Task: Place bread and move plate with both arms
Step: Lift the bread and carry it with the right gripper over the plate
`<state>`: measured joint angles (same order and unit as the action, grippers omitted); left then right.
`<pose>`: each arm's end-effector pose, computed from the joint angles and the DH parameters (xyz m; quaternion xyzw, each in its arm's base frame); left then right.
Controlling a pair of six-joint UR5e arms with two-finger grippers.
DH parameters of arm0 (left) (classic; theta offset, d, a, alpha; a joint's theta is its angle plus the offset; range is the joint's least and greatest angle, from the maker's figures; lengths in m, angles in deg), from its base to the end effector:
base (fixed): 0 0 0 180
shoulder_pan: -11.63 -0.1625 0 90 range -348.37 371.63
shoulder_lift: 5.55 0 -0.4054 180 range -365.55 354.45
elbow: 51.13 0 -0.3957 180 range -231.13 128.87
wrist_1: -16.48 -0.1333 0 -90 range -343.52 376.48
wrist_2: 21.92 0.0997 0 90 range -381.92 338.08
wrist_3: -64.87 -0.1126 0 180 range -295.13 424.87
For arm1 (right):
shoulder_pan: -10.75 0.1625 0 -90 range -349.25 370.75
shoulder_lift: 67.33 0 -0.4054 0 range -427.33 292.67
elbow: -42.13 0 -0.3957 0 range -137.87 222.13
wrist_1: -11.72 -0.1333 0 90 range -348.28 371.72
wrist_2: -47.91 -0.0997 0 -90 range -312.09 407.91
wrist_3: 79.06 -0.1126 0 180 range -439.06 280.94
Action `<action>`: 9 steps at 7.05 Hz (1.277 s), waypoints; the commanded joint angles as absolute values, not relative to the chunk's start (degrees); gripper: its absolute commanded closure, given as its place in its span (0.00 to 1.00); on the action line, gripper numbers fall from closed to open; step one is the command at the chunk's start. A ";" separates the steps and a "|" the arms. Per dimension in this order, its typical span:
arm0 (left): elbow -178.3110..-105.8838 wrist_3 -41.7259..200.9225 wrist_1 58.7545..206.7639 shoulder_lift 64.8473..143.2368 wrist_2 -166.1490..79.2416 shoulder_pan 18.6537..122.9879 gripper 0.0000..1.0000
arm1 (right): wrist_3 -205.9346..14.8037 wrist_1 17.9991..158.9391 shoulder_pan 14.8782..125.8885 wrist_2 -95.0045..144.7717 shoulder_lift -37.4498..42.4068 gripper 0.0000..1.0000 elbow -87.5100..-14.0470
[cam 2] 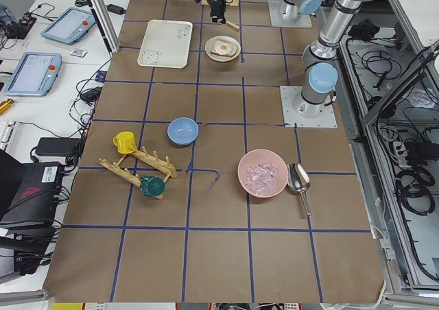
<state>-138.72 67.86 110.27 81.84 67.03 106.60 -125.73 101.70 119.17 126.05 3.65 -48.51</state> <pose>-0.1762 -0.4643 0.4917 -0.0174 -0.9997 0.0101 0.0099 0.3259 -0.4833 0.2753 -0.2563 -0.9461 -0.1981 0.0056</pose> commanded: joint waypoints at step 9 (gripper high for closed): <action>-138.67 67.86 110.26 81.81 67.02 106.63 0.00 | -129.52 111.83 120.62 120.68 -4.22 0.42 -48.93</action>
<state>-138.68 67.86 110.26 81.78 67.05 106.58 -129.66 111.35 120.62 120.78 -3.76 -48.78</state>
